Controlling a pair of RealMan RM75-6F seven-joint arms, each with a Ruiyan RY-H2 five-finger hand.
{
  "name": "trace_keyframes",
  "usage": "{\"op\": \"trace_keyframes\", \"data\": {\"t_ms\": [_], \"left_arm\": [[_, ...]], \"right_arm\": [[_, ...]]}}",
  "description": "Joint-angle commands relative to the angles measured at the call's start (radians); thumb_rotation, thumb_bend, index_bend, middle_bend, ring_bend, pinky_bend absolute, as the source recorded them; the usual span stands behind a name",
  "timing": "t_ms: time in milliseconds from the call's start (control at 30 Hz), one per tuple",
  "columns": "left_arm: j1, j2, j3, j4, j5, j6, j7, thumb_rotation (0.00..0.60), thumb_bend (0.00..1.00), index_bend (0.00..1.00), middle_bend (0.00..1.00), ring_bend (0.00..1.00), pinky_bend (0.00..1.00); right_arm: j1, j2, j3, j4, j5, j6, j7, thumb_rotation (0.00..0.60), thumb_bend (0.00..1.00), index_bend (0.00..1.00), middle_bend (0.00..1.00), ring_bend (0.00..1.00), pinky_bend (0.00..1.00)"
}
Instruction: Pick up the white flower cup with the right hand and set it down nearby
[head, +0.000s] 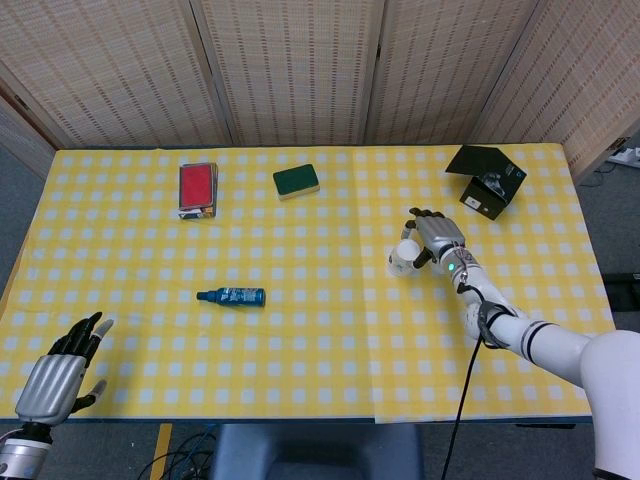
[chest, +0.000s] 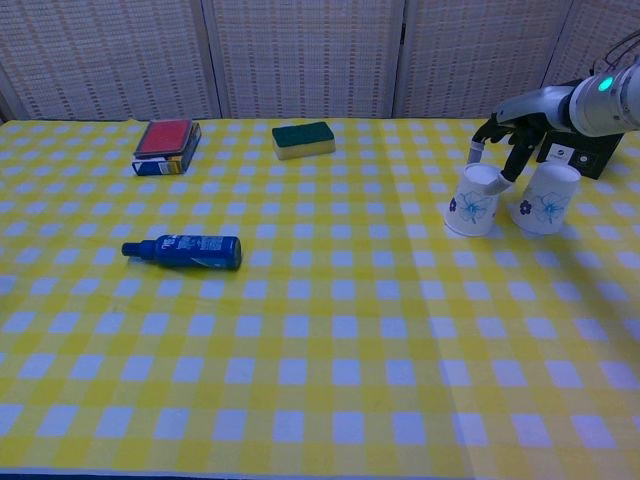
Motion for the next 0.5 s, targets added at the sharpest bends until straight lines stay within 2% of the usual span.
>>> {"op": "trace_keyframes", "data": {"t_ms": [33,133,267,367,500], "left_arm": [[0.001,0.000,0.000,0.000,0.001,0.001,-0.001,0.600,0.32,0.04,0.00,0.00,0.23],[0.002,0.000,0.000,0.000,0.001,0.002,0.000,0.600,0.32,0.04,0.00,0.00,0.23],[0.002,-0.001,0.000,0.000,0.003,0.004,0.003,0.600,0.32,0.04,0.00,0.00,0.23],[0.002,-0.004,0.001,0.001,0.006,0.003,0.012,0.600,0.32,0.04,0.00,0.00,0.23],[0.001,-0.010,0.001,0.004,0.003,-0.002,0.023,0.600,0.32,0.04,0.00,0.00,0.23]], "right_arm": [[0.004,0.013,-0.001,-0.014,-0.001,0.005,0.005,0.600,0.20,0.07,0.00,0.00,0.00],[0.001,0.036,0.004,-0.043,-0.009,0.024,0.012,0.600,0.20,0.00,0.00,0.00,0.00],[-0.005,0.081,0.013,-0.101,-0.024,0.053,0.021,0.600,0.19,0.00,0.00,0.00,0.00],[-0.023,0.140,0.031,-0.186,-0.057,0.092,0.038,0.600,0.19,0.00,0.00,0.00,0.00],[-0.101,0.274,0.066,-0.389,-0.187,0.200,0.085,0.600,0.19,0.00,0.00,0.00,0.00]]}}
